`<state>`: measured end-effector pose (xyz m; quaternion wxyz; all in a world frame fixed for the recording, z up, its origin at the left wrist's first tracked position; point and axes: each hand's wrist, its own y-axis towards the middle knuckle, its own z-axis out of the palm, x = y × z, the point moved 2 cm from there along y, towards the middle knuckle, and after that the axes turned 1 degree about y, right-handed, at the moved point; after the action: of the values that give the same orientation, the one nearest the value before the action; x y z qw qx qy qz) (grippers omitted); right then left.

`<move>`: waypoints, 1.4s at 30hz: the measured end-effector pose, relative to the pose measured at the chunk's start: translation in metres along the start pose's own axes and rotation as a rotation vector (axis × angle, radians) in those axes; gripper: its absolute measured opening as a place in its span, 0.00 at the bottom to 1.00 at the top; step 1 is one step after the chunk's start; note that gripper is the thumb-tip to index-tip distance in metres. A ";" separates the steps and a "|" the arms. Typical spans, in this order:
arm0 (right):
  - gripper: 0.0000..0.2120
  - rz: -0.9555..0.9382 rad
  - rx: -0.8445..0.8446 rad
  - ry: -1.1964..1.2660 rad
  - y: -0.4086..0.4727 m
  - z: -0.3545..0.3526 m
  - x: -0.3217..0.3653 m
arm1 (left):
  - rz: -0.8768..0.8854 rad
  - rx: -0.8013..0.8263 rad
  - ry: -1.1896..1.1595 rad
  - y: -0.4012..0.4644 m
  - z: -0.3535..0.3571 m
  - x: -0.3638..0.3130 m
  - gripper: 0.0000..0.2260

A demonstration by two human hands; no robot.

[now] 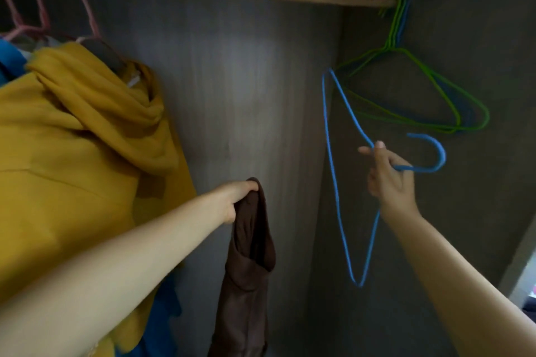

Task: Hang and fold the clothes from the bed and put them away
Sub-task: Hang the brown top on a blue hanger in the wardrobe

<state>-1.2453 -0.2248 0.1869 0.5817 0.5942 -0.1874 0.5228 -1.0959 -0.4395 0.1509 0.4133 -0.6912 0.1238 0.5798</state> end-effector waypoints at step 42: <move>0.16 0.587 0.860 -0.553 -0.040 0.019 0.017 | 0.426 -0.114 0.315 0.017 -0.005 -0.019 0.13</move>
<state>-1.1978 -0.2255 0.1855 0.0493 0.8143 -0.2599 0.5167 -1.1089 -0.4592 0.1610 0.2181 -0.7533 0.2965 0.5450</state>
